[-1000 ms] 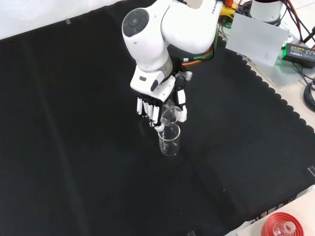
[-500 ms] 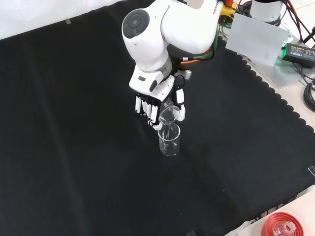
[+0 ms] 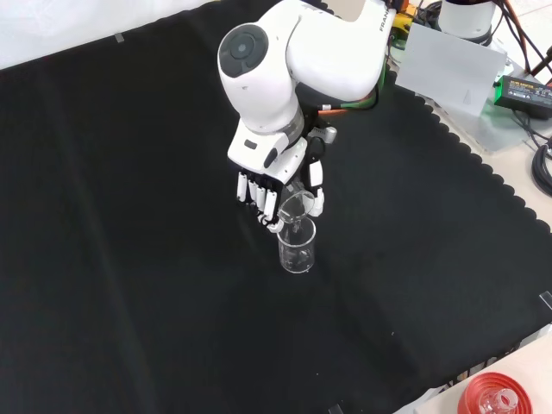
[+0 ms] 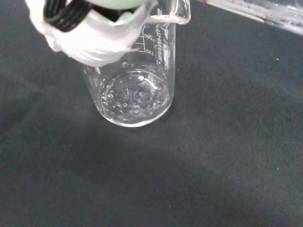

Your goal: Pour the water from the handheld beaker into the one on the table.

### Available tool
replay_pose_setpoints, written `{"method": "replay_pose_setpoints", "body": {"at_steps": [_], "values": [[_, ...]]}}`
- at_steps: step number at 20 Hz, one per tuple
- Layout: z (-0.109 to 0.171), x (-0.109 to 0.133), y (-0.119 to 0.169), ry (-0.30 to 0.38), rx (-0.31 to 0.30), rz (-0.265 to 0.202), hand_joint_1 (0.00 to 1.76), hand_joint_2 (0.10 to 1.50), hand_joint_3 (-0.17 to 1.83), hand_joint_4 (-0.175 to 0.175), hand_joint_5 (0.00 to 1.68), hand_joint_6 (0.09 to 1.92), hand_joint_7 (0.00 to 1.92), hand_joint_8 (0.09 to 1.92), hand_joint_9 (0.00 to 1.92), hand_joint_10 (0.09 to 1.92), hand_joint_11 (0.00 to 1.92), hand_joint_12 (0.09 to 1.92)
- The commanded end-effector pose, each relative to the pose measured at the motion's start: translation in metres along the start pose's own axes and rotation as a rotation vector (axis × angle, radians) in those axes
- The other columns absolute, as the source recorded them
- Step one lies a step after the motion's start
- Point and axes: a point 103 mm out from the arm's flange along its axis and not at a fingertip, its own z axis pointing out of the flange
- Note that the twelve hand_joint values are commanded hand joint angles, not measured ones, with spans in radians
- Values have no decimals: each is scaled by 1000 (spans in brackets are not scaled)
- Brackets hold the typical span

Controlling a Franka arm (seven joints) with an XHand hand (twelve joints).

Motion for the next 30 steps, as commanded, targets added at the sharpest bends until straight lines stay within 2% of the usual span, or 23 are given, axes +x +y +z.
{"method": "replay_pose_setpoints", "body": {"at_steps": [1,10,22,30], "values": [[0,1,0,-21,11,0,1083,1023,3,175,1183,696,1427,129,1263,215,850,1076],[-1,0,-2,-38,21,0,1083,1023,3,175,1184,693,1429,126,1266,210,857,1069],[-1,4,1,-74,65,13,1084,1022,4,175,1187,690,1431,123,1272,206,866,1062],[-4,6,1,-92,64,23,1084,1021,4,175,1188,687,1433,121,1278,203,873,1058]]}}
